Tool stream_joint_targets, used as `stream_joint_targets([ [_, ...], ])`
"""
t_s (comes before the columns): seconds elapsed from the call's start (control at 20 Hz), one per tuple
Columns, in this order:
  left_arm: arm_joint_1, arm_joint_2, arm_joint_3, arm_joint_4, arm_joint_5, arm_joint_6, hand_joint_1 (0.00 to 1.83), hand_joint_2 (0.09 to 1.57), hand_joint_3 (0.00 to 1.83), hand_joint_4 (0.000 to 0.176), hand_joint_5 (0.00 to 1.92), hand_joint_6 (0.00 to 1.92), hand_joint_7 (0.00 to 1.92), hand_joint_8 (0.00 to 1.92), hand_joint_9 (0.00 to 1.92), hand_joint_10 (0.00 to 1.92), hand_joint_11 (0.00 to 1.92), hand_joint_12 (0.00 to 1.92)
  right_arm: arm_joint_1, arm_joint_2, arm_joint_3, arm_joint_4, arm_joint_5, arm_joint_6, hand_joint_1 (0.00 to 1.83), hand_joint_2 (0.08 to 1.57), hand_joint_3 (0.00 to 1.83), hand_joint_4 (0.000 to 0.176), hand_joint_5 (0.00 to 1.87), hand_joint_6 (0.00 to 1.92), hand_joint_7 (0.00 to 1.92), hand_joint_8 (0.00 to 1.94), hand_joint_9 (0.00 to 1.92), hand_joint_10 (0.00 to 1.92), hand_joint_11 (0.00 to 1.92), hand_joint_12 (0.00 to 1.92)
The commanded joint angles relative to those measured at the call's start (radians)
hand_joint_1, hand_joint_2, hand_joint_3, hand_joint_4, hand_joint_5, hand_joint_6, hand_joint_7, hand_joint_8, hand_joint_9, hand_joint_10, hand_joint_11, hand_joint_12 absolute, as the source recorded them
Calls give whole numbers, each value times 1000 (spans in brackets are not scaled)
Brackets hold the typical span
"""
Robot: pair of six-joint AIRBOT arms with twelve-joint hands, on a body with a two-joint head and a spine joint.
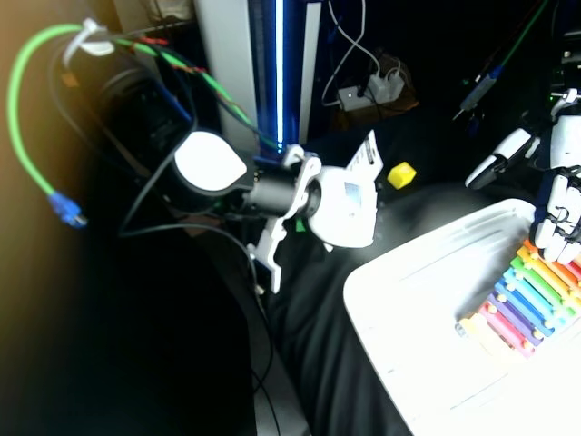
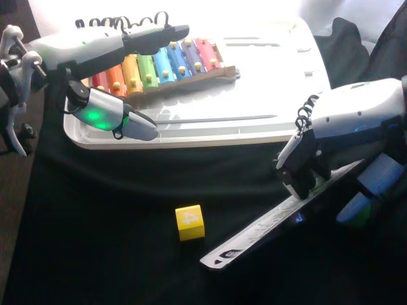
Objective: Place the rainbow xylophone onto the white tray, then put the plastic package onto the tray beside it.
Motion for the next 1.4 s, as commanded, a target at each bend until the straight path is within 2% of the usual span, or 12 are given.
stream_joint_targets([
  [0.0,-10,3,-1,-31,-108,9,893,885,0,160,0,0,142,0,263,0,49,430,14,-1,4,35,8,-7,1367,1133,0,0,862,1221,943,974,939,1108,994,1185],
  [0.2,-9,3,-1,-31,-108,9,893,885,0,150,0,0,155,5,271,3,69,435,30,1,5,50,8,-29,1392,1055,0,0,1004,956,1149,744,1073,870,1217,1233],
  [0.3,-9,3,-1,-31,-107,9,901,888,1,140,0,0,151,2,276,4,73,437,30,3,5,81,8,-47,1294,1090,1,0,952,911,1115,899,1298,775,1255,1289],
  [0.35,-9,3,-1,-31,-107,9,912,884,0,127,0,0,165,6,284,7,81,445,30,5,5,105,8,-61,1274,1125,0,0,917,811,1046,1125,1391,866,1248,1393],
  [0.5,-5,3,-2,-31,-106,9,917,891,2,130,0,0,168,4,277,2,68,443,31,15,1,187,10,-118,1265,1124,0,0,938,1003,992,1021,1300,1083,1174,1479],
  [0.65,-2,3,-2,-34,-107,9,943,897,4,142,0,0,176,4,261,0,47,431,73,36,-11,197,10,-125,1289,1082,0,0,946,878,1182,814,1491,443,1274,1162],
  [0.8,2,3,-2,-41,-111,9,920,889,0,135,0,0,200,11,279,8,86,445,103,52,-19,207,10,-140,1282,1110,0,0,933,791,1098,1033,1468,843,1320,1331],
  [1.0,6,6,-2,-52,-115,9,938,905,4,172,0,0,181,0,251,0,5,397,103,80,-33,326,10,-241,1287,1094,0,0,883,980,1211,741,1499,220,1127,1005],
  [1.15,11,10,-2,-63,-121,9,978,913,2,176,0,0,177,2,259,3,0,326,104,88,-32,393,10,-291,1293,1074,0,0,944,868,1225,743,1616,64,1138,992],
  [1.2,11,10,-2,-64,-121,9,988,908,0,176,0,0,184,3,264,3,0,298,105,90,-32,414,10,-306,1277,1114,7,0,904,862,1084,1041,1616,74,1115,1225],
  [1.25,12,10,-2,-64,-121,9,1006,905,0,176,0,0,202,4,273,3,0,311,107,90,-30,426,10,-315,1256,1163,0,0,893,1035,958,1134,1373,814,1191,1486],
  [1.35,13,11,-2,-67,-122,9,1022,912,0,176,0,0,220,2,290,3,0,367,120,91,-24,437,10,-321,1170,1161,0,0,887,1099,1075,1243,1264,1354,1278,1739],
])
